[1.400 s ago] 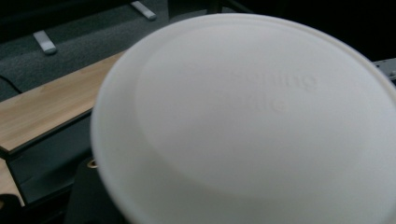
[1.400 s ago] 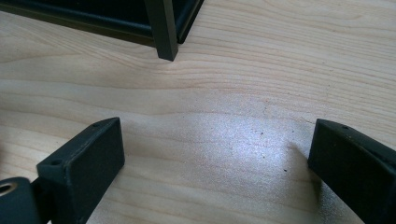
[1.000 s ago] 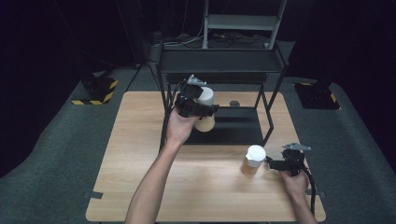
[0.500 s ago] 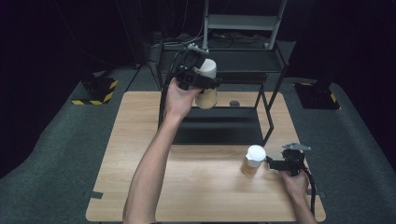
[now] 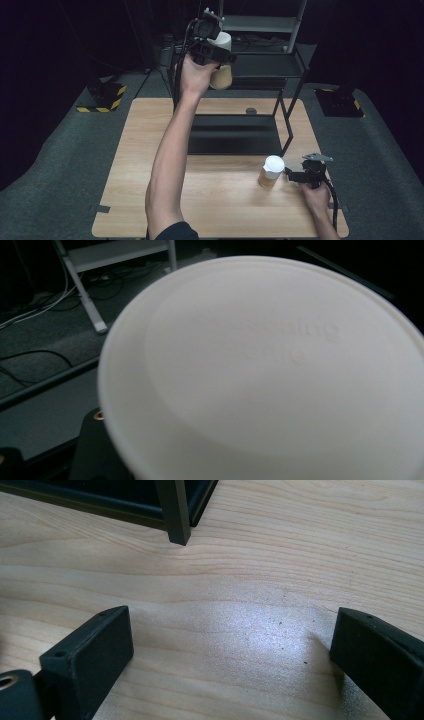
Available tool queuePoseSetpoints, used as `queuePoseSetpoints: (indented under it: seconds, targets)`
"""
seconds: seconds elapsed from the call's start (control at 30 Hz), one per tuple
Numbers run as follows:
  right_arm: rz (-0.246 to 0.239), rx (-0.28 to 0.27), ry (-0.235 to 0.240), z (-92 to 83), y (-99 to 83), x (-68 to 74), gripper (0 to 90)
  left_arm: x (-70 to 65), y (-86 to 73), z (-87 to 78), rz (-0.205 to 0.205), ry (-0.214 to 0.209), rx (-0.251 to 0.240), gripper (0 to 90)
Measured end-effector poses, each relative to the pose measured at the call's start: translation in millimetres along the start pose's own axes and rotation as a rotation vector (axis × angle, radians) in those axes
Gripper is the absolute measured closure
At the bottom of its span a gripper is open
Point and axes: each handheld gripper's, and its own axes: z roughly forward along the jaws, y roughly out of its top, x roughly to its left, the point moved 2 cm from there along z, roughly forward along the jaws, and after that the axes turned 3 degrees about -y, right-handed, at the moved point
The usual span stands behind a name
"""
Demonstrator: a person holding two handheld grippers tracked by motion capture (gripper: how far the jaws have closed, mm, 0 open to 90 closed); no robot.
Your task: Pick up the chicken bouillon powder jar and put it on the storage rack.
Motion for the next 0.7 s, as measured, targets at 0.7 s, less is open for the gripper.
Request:
queuePoseSetpoints:
  seconds: [0.7]
  targets:
    - [-0.001,-0.001,0.0,0.1,-0.1,-0.2,3.1,-5.0,16.6,40.2,-0.078,0.216,-0.017,35.5]
